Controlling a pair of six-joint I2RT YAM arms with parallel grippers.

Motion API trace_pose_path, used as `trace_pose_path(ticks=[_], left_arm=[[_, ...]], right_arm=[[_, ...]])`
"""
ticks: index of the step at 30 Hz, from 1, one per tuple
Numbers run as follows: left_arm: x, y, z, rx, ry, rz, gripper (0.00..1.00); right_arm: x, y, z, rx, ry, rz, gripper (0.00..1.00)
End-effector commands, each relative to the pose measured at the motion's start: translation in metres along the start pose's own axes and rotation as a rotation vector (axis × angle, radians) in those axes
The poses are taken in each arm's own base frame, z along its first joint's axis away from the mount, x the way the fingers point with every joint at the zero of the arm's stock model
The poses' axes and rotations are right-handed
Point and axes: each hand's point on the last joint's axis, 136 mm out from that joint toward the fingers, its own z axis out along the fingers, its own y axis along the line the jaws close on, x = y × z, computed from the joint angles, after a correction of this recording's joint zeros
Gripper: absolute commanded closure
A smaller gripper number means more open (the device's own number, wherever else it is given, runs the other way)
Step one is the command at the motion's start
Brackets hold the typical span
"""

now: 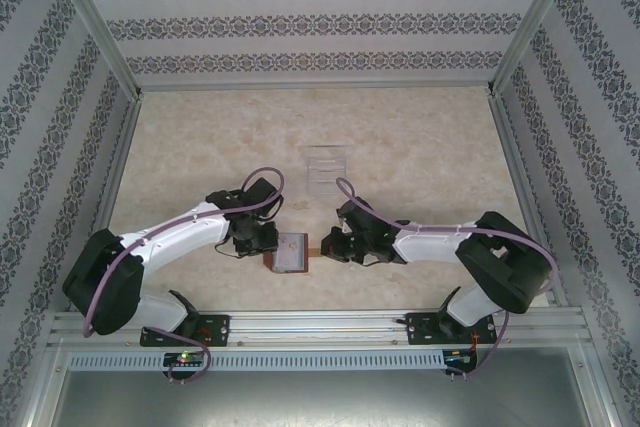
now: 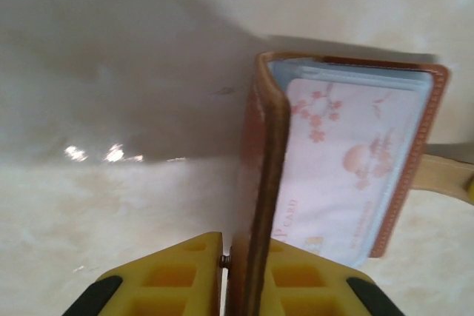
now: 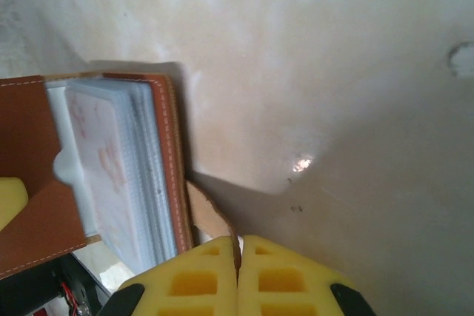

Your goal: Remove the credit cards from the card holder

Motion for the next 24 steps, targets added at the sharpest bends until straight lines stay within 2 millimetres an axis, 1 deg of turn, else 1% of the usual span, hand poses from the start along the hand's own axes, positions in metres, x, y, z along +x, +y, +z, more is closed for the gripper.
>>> trace_pose_path(ticks=[1,4,9,12,16,19,21,24], left_arm=[[-0.019,-0.025,-0.006,0.131,-0.065,0.044,0.87],[-0.027,-0.041,-0.003,0.194,-0.071,0.059,0.9],[-0.041,-0.065,0.016,0.292,-0.059,0.049,0.93],[-0.047,-0.077,0.025,0.333,-0.049,0.052,0.93],[-0.055,-0.087,0.032,0.356,-0.038,0.057,0.92],[-0.057,-0.09,0.038,0.361,-0.024,0.057,0.89],[-0.059,-0.083,0.04,0.324,-0.034,0.05,0.8],[-0.059,-0.074,0.039,0.279,-0.048,0.054,0.75]], right_arm=[[-0.014,-0.005,-0.017,0.059,-0.047,-0.011,0.95],[-0.022,-0.015,-0.032,0.097,-0.062,-0.007,0.95],[-0.038,-0.041,-0.056,0.181,-0.091,0.006,0.95],[-0.044,-0.054,-0.065,0.221,-0.099,0.011,0.95],[-0.051,-0.067,-0.071,0.259,-0.098,0.026,0.94],[-0.053,-0.076,-0.07,0.296,-0.081,0.032,0.9],[-0.053,-0.082,-0.069,0.337,-0.067,0.034,0.85],[-0.057,-0.084,-0.074,0.381,-0.071,0.021,0.79]])
